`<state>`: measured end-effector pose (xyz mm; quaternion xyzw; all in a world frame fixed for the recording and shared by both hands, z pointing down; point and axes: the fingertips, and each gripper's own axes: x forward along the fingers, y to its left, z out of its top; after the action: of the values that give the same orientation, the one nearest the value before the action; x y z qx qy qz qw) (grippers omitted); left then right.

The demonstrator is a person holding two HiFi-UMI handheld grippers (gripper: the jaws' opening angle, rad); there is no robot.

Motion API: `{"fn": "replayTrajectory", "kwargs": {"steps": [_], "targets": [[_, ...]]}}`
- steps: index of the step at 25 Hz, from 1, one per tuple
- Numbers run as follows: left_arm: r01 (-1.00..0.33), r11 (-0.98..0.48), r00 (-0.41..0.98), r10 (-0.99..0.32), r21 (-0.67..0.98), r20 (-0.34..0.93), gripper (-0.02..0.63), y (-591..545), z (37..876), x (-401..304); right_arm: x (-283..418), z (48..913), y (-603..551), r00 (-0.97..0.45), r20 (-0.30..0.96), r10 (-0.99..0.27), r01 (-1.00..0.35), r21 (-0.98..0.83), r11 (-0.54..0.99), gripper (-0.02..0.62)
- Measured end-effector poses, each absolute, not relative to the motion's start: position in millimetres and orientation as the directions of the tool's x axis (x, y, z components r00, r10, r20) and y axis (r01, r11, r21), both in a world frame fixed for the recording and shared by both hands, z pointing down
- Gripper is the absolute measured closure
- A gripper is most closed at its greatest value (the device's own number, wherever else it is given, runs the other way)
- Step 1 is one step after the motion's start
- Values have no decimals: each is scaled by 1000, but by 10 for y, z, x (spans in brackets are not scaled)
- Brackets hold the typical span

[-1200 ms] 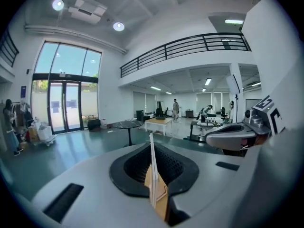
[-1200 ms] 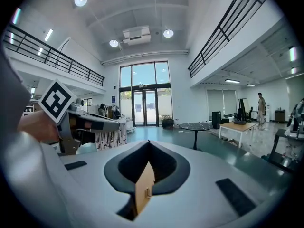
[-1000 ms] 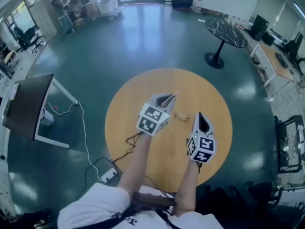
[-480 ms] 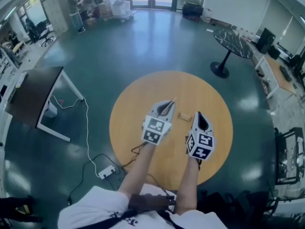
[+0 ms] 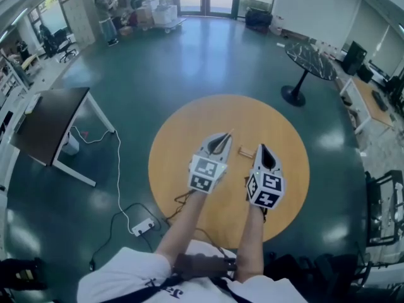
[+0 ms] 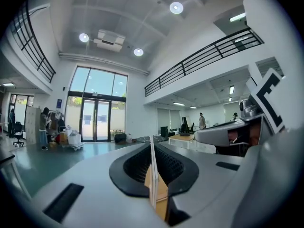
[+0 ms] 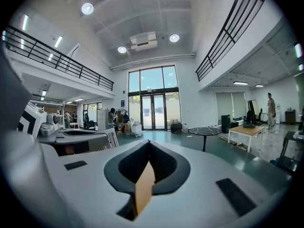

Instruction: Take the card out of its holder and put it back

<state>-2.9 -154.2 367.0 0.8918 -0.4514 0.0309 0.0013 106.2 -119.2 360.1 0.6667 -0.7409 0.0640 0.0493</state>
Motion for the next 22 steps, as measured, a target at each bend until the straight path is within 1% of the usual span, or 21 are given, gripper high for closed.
{"fn": "replayTrajectory", "kwargs": {"steps": [12,22], "targets": [[-767,-641,641,-766,17,51,580,-1437,3613,204,1179,3574,-1057,-98,155,-983,-995,-36,93,572],[-718,-696,694,-717,1,65,580,-1330,3715,331,1147,3710,-1010,-109,184,-977,-993,-53,101,572]]}}
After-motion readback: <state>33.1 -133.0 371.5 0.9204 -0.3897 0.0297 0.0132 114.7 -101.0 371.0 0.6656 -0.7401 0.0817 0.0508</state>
